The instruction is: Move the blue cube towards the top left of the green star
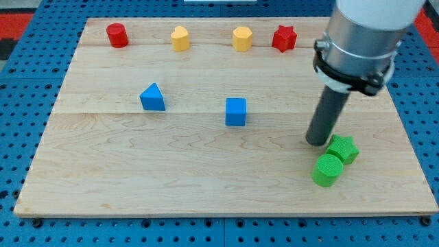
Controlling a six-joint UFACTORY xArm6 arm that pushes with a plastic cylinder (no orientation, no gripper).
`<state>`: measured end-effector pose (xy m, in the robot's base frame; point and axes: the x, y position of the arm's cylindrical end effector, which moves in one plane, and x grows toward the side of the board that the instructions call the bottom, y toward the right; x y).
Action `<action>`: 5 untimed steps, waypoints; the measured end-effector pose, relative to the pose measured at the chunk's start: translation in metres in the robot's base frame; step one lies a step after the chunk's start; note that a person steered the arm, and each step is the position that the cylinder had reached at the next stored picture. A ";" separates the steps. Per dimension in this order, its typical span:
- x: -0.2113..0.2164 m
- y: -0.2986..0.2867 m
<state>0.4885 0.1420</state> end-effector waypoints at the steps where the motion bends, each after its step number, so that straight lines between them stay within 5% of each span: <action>1: -0.052 0.000; 2: -0.103 -0.005; 3: -0.111 -0.111; 4: -0.090 -0.163; 5: -0.014 -0.127</action>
<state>0.4750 0.0147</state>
